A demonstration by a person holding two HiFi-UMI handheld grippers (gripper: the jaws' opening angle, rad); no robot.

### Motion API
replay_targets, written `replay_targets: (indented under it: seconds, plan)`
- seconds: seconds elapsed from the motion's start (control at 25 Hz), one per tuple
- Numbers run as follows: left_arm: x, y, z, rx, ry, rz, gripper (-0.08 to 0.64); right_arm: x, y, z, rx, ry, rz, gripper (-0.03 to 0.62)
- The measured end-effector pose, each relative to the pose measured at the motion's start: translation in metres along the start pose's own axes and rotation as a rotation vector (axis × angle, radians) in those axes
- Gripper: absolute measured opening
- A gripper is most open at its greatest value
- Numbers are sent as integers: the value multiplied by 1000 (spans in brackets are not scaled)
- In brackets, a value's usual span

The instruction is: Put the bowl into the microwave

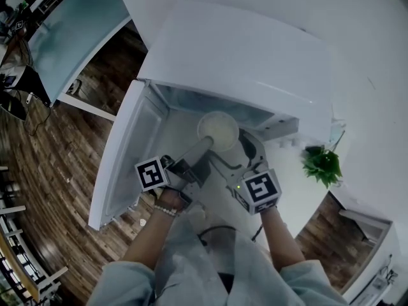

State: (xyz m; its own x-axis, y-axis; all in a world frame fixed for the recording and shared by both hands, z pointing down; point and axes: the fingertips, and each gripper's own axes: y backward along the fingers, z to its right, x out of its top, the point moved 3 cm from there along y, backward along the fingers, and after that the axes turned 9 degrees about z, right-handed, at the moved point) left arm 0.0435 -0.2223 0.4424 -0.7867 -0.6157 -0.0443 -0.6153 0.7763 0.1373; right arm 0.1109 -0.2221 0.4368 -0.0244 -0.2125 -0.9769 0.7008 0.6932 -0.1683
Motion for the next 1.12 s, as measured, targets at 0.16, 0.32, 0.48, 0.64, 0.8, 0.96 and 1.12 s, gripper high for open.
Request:
replay_targets:
  seconds: [0.16, 0.32, 0.48, 0.64, 0.8, 0.96, 1.12]
  plan:
    - [8, -10, -13, 20, 2, -1, 255, -9, -12, 11, -10, -19, -16, 376]
    - [16, -20, -26, 36, 15, 17, 255, -18, -24, 23, -21, -26, -48, 376]
    - [24, -27, -37, 54, 2, 18, 255, -24, -35, 32, -26, -27, -59, 374]
    - [31, -33, -43, 60, 0, 25, 256, -25, -43, 38, -33, -25, -71, 371]
    - [36, -38, -50, 76, 0, 30, 256, -30, -49, 43, -35, -29, -87, 370]
    - [39, -42, -57, 92, 1, 37, 255, -34, -55, 49, -41, -34, -104, 368]
    - [42, -44, -63, 120, -4, 40, 256, -40, -59, 53, -40, -32, -126, 365]
